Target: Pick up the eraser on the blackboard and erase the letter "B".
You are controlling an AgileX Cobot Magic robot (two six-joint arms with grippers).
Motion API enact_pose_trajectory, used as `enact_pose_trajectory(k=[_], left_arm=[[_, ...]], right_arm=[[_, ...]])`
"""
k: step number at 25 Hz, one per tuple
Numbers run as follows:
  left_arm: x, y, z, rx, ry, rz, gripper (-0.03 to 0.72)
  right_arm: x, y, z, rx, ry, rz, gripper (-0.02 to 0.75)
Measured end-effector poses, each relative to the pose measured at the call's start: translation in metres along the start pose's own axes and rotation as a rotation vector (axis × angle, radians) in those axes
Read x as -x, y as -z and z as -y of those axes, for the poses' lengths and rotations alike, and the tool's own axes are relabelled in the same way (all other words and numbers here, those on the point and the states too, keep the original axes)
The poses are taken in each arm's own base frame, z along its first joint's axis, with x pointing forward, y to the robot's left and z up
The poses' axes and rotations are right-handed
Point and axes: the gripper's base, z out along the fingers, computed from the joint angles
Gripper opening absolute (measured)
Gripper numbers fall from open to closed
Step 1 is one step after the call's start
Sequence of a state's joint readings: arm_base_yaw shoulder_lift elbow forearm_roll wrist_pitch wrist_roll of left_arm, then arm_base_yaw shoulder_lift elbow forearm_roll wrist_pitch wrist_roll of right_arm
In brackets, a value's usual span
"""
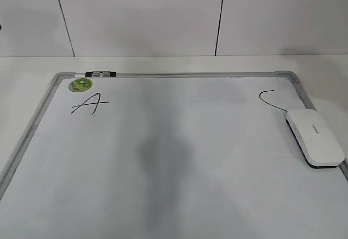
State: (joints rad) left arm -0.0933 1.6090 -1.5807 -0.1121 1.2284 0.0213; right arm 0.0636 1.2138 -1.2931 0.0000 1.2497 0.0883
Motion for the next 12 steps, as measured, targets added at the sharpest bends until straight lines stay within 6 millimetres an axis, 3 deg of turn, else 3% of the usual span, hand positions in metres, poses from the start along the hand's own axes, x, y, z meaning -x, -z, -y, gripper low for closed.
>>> enact_pose_trajectory(k=[5, 12], left_arm=[[-0.025, 0.044, 0.004, 0.005, -0.012, 0.089, 0.269], [-0.101, 0.078, -0.003, 0.106, -0.044, 0.115, 0.241]], right_arm=[[-0.040, 0.009, 0.004, 0.000, 0.000, 0.002, 0.589], [-0.089, 0.031, 0.008, 0.006, 0.033, 0.089, 0.587]])
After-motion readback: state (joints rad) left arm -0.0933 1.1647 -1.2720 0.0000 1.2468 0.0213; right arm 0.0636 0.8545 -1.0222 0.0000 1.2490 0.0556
